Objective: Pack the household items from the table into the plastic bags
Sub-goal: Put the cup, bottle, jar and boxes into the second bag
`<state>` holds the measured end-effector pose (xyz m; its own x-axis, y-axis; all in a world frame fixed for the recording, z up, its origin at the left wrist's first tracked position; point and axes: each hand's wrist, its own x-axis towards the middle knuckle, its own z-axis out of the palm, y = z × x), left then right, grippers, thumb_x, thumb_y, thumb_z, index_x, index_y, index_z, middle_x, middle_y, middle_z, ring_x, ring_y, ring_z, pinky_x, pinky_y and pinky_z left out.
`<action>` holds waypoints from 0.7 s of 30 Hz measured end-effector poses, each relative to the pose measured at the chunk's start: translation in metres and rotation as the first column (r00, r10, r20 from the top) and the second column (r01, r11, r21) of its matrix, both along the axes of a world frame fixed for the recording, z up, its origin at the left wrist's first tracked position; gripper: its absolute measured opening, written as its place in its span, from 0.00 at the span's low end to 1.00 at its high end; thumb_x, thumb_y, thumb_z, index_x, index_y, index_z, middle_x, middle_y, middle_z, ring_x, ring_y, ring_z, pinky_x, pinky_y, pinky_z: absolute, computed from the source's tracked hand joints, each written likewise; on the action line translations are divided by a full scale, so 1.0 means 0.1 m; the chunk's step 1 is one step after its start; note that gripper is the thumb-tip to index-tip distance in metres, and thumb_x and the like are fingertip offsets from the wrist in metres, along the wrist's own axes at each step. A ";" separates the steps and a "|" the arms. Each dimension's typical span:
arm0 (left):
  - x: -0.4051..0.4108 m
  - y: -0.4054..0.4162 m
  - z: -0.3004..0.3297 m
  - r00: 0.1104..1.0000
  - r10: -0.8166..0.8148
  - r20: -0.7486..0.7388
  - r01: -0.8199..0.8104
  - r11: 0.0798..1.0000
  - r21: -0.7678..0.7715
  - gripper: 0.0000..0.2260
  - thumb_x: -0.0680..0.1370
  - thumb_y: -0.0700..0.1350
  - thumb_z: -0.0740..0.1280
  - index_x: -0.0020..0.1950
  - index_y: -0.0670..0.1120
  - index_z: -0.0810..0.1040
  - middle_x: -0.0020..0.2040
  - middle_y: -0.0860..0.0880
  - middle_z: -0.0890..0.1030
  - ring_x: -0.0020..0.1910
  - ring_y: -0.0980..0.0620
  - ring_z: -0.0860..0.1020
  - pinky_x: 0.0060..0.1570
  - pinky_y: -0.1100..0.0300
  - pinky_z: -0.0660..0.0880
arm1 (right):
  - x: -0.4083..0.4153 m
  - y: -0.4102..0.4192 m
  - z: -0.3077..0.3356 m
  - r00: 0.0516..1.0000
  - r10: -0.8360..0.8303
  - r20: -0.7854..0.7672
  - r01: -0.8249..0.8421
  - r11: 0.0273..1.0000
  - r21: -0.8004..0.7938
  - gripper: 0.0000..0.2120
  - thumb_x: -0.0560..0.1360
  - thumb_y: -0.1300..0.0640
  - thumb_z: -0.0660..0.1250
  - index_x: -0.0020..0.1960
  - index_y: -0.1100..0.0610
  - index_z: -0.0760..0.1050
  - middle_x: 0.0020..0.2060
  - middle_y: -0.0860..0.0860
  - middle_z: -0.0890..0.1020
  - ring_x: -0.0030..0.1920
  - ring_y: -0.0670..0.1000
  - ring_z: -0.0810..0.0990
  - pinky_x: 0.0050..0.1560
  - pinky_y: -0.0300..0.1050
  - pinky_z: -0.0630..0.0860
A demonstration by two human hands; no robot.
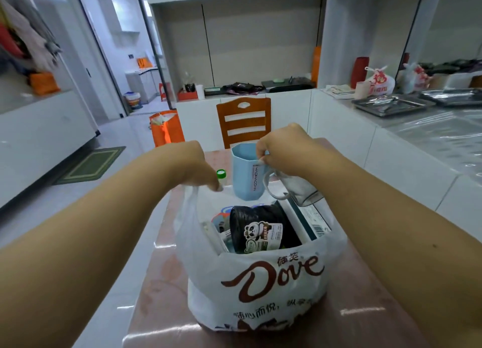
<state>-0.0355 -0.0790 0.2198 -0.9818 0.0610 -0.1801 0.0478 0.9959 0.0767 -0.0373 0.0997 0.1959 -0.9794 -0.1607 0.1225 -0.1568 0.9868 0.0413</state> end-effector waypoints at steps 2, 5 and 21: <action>0.03 -0.02 -0.03 0.998 0.039 0.044 -0.040 0.999 0.025 0.22 0.72 0.47 0.73 0.61 0.41 0.71 0.43 0.45 0.78 0.38 0.48 0.80 0.36 0.58 0.78 | -0.01 -0.04 -0.08 0.999 0.016 0.029 -0.016 1.000 0.003 0.05 0.79 0.53 0.61 0.49 0.48 0.76 0.49 0.49 0.80 0.52 0.52 0.74 0.55 0.47 0.71; -0.05 -0.09 -0.11 0.987 0.148 0.064 -0.161 0.926 0.342 0.10 0.75 0.35 0.68 0.56 0.39 0.73 0.41 0.40 0.82 0.42 0.43 0.84 0.46 0.49 0.81 | 0.09 -0.14 -0.28 0.991 0.129 0.031 -0.125 0.988 -0.094 0.07 0.79 0.54 0.61 0.48 0.50 0.79 0.45 0.49 0.81 0.49 0.51 0.77 0.54 0.47 0.76; -0.28 -0.32 -0.20 0.905 0.393 0.166 -0.397 0.634 0.664 0.09 0.79 0.36 0.61 0.57 0.34 0.76 0.32 0.43 0.82 0.18 0.56 0.69 0.20 0.65 0.65 | 0.04 -0.01 -0.12 0.936 0.349 -0.033 -0.348 0.915 -0.202 0.07 0.75 0.58 0.66 0.45 0.49 0.81 0.37 0.43 0.76 0.43 0.47 0.74 0.40 0.38 0.69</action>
<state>-0.0632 -0.1111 0.1998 -0.9403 -0.2269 -0.2535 -0.3400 0.5988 0.7252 -0.0335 0.0989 0.1839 -0.8661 -0.4646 0.1847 -0.4923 0.8567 -0.1540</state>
